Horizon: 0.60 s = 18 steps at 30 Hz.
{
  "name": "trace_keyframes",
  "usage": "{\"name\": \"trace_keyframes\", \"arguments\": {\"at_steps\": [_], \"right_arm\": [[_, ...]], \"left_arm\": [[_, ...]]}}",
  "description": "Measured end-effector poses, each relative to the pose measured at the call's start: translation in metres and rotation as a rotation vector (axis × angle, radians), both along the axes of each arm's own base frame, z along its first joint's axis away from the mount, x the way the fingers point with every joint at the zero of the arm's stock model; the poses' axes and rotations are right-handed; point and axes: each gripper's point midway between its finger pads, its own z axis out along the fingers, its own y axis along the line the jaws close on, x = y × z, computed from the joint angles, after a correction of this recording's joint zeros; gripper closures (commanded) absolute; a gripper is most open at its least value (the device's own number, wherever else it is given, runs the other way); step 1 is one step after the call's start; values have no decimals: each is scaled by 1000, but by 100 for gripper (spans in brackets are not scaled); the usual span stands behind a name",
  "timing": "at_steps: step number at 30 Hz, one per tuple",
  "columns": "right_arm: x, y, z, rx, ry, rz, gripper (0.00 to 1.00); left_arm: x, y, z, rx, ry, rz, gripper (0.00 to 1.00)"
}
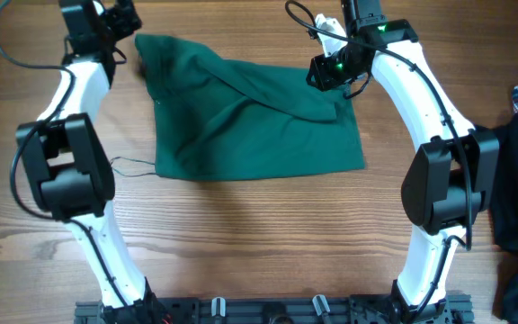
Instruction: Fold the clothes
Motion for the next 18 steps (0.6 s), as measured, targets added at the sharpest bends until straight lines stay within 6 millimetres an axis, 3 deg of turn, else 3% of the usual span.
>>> {"name": "trace_keyframes", "arguments": {"at_steps": [2,3,4,5,7,10,15,17,18], "right_arm": [[1,0,1,1,-6,0,71],[2,0,1,2,-7,0,71],[2,0,1,2,-7,0,71],[2,0,1,2,-7,0,71],[2,-1,0,-7,-9,-4,72],[3,-7,-2,-39,-11,-16,71],[5,-9,-2,-50,-20,-22,71],[8,-17,-4,-86,-19,-80,66],[10,-22,-4,-104,-22,-107,63]], "left_arm": [[-23,-19,8,-17,113,-46,75],[-38,-39,9,-34,182,-83,82],[-43,-49,7,-45,213,-99,91],[-54,-62,-6,-61,283,-118,93],[-73,-78,-27,-83,395,-140,94],[-102,-86,-48,-98,542,-148,94],[-111,-87,-62,-104,600,-148,94],[-114,-89,-86,-109,646,-148,93],[-116,-90,-100,-111,676,-150,87]]}}
